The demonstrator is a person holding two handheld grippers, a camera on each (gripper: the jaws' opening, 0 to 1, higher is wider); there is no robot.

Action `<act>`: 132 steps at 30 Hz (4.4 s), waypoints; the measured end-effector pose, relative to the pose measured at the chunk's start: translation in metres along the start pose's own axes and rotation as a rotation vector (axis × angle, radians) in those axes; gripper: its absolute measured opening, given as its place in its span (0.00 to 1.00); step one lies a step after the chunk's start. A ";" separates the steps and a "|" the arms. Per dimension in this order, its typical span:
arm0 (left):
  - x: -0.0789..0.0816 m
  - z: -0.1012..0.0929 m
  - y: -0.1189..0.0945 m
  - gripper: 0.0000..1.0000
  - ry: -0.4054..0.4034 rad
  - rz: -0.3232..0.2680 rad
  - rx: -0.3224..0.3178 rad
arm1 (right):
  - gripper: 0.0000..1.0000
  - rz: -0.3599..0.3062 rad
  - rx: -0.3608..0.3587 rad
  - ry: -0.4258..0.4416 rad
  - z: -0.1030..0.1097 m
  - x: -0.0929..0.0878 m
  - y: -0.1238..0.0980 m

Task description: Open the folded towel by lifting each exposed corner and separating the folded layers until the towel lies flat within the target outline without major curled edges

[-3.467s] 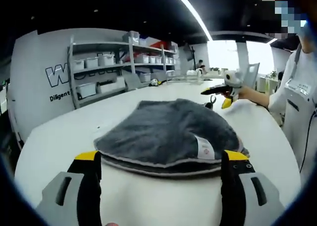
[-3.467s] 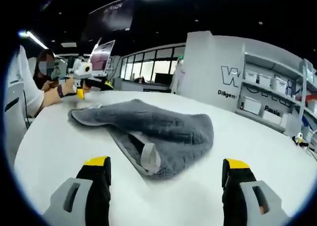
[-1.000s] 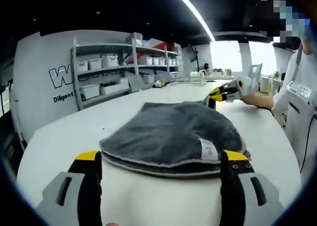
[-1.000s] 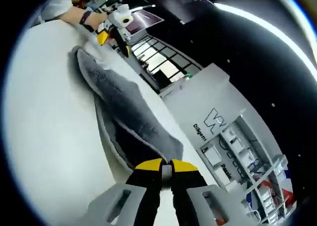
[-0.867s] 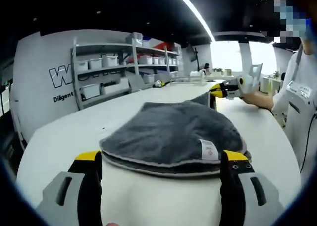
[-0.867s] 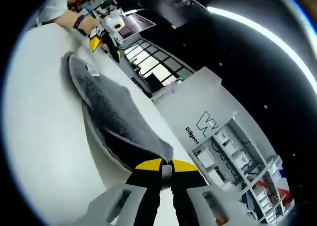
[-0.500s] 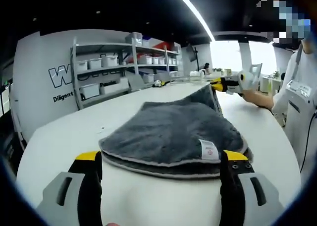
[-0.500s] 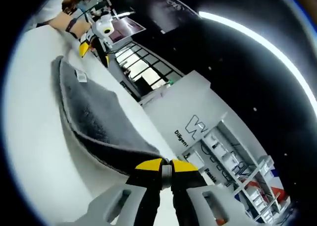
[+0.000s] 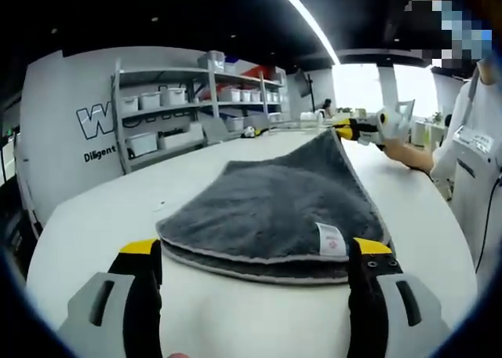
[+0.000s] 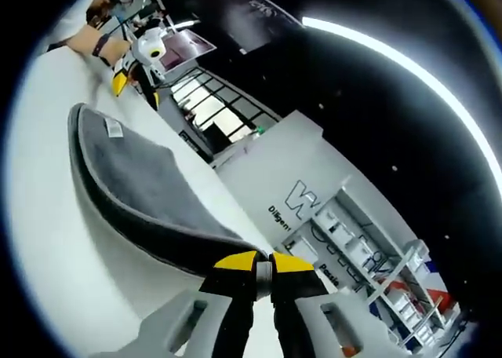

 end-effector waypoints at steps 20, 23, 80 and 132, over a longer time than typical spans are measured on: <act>0.000 -0.002 0.001 0.97 0.007 0.004 -0.002 | 0.02 0.026 0.015 0.001 0.001 -0.003 0.000; 0.000 -0.002 0.001 0.97 0.006 0.005 -0.002 | 0.03 0.028 0.026 0.026 0.000 -0.004 0.001; 0.000 -0.001 0.001 0.97 0.014 0.013 -0.004 | 0.76 0.075 0.380 0.771 -0.009 -0.041 -0.010; 0.001 -0.004 0.004 0.98 0.029 0.026 -0.008 | 0.99 0.101 0.391 0.749 -0.001 -0.038 -0.004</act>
Point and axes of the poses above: the point that each gripper's makers call its tool centre point, and the gripper's own axes: y roughly forward along the fingers, z roughly to its left, x roughly out of its top, the point moved 10 cm from there along -y, roughly backward along the fingers, and after that the axes turned 3 degrees about y, right-handed, at the moved point
